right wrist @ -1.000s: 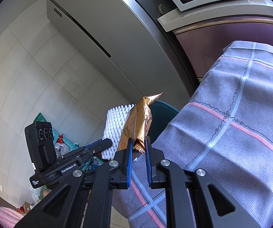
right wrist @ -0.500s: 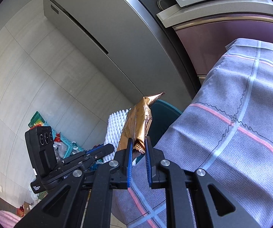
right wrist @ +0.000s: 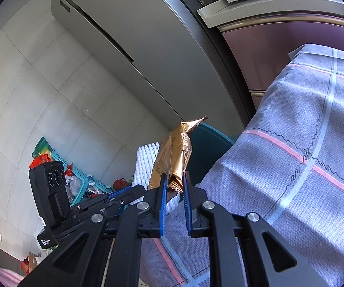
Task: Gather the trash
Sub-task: 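Carry the foam net and gold foil wrapper with both grippers over the teal bin, then open the left gripper to drop the foam net while the right gripper drops the foil wrapper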
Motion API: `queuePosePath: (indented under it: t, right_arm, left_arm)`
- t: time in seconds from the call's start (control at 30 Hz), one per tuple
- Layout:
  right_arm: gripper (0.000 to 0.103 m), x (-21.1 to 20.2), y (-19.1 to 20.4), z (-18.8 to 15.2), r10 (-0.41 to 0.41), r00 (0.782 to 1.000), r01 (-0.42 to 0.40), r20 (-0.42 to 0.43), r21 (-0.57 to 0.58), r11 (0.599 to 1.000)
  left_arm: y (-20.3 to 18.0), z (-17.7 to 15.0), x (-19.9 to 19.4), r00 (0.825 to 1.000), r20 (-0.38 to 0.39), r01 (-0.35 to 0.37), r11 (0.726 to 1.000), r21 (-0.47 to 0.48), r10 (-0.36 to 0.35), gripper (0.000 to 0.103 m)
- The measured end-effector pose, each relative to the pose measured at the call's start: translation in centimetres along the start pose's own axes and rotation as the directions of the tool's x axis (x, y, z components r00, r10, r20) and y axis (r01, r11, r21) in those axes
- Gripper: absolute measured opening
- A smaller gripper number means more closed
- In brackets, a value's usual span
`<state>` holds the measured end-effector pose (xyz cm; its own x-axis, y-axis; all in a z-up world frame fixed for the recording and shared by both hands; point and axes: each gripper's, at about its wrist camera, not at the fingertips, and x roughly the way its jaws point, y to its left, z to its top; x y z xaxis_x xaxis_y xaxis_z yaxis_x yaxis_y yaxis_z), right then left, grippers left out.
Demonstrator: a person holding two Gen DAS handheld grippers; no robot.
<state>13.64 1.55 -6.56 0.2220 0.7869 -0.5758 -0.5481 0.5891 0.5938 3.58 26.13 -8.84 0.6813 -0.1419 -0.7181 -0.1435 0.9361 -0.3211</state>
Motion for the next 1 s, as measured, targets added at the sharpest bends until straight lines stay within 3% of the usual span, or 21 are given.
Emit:
queuePosePath:
  t: [0.67, 0.93, 1.0]
  right_arm:
    - [0.014, 4.3, 1.4, 0.8, -0.068, 0.995, 0.065, -0.069, -0.045, 0.997]
    - [0.016, 5.1, 1.7, 1.0, -0.086, 0.994, 0.084, -0.06, -0.041, 0.996]
    - [0.017, 5.0, 1.6, 1.0, -0.084, 0.995, 0.082, -0.058, -0.038, 0.996]
  left_arm:
    - [0.6, 0.2, 2.7, 0.999, -0.028, -0.033, 0.999, -0.02, 0.033, 0.014]
    - [0.8, 0.4, 4.1, 0.998, -0.05, -0.035, 0.999, -0.032, 0.034, 0.019]
    - [0.9, 0.4, 4.3, 0.998, -0.052, -0.036, 0.999, -0.038, 0.034, 0.025]
